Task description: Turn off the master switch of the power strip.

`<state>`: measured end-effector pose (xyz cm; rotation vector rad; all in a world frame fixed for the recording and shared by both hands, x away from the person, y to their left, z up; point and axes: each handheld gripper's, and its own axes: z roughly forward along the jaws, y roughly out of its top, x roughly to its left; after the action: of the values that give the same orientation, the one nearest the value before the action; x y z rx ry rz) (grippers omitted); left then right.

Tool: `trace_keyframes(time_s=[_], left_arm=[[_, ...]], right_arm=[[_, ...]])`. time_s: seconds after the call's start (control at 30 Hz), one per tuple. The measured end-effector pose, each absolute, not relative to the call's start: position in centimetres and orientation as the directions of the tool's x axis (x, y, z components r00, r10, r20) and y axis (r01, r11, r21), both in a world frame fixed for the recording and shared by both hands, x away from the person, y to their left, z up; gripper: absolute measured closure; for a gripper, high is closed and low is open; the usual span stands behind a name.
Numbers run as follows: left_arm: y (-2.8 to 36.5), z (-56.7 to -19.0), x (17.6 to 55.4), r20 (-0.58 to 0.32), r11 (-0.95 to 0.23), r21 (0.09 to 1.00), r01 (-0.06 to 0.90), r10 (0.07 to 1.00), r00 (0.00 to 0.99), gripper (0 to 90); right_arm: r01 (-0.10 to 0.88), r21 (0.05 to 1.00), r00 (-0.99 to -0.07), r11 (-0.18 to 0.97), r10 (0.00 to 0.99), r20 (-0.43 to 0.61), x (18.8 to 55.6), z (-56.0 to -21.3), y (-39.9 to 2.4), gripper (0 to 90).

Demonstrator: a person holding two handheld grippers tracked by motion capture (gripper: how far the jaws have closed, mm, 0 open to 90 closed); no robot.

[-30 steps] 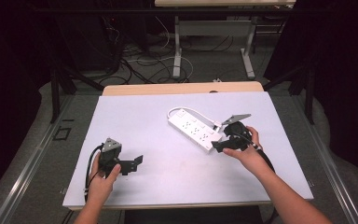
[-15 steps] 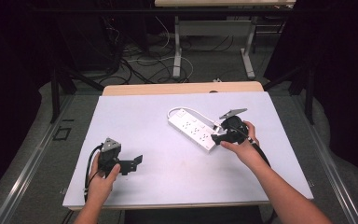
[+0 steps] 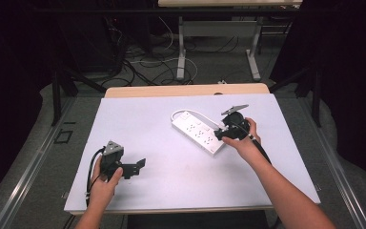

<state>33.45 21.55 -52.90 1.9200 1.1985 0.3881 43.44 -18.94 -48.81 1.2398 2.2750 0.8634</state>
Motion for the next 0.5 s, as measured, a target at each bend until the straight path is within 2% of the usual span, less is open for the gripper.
trace_keyframes(time_s=[0.5], left_arm=[[21.6, -52.9, 33.5, -0.158, -0.216, 0.768, 0.603, 0.849, 0.505, 0.9]], right_arm=[[0.602, 0.687, -0.514, 0.407, 0.856, -0.056, 44.9, -48.1, -17.5, 37.7]])
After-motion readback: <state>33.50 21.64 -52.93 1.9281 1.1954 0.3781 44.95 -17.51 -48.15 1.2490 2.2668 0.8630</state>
